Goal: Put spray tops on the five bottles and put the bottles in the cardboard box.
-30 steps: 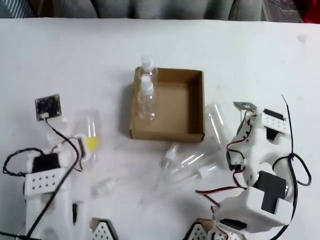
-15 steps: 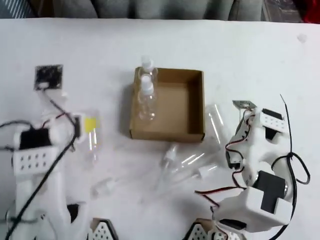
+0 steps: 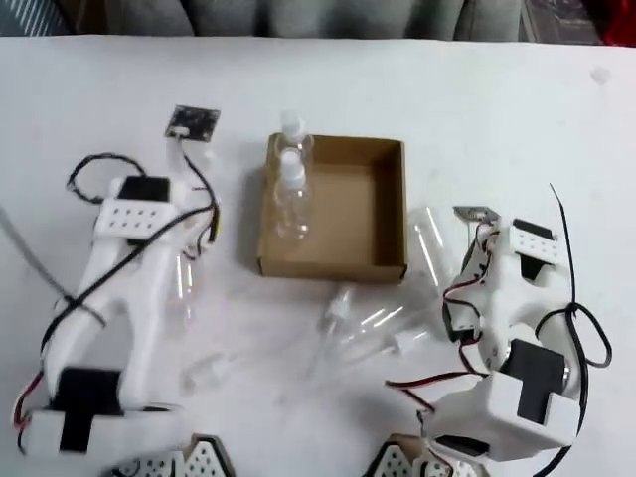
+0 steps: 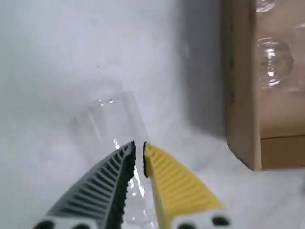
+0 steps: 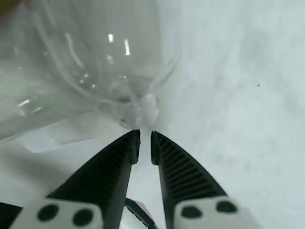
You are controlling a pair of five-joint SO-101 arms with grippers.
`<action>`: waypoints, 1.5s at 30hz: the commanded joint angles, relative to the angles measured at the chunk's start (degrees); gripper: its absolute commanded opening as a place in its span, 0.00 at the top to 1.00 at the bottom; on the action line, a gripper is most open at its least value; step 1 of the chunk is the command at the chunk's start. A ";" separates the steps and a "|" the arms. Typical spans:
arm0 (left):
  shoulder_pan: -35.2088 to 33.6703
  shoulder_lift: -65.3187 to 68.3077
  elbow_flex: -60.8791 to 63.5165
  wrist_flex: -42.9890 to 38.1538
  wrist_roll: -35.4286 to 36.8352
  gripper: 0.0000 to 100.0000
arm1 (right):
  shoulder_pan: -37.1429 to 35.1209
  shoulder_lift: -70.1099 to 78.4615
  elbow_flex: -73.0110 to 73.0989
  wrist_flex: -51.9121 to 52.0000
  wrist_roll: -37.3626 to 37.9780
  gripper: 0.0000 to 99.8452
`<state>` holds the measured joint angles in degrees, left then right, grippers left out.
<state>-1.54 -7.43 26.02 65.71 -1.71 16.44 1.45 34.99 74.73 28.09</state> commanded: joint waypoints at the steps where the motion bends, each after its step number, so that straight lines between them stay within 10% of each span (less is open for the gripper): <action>1: 0.75 6.46 -3.60 -7.30 -0.97 0.98 | -0.31 -1.89 -0.26 -0.40 -0.62 0.98; 19: -17.01 11.47 -2.90 -13.19 -16.62 0.98 | -0.22 -1.89 -0.18 -0.40 -0.53 0.98; 45: -45.05 2.07 -7.30 -20.13 -16.26 0.98 | -0.57 -1.89 0.62 -0.48 -0.53 0.98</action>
<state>-40.40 2.68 22.59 46.20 -17.80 16.44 1.45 35.87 74.73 28.09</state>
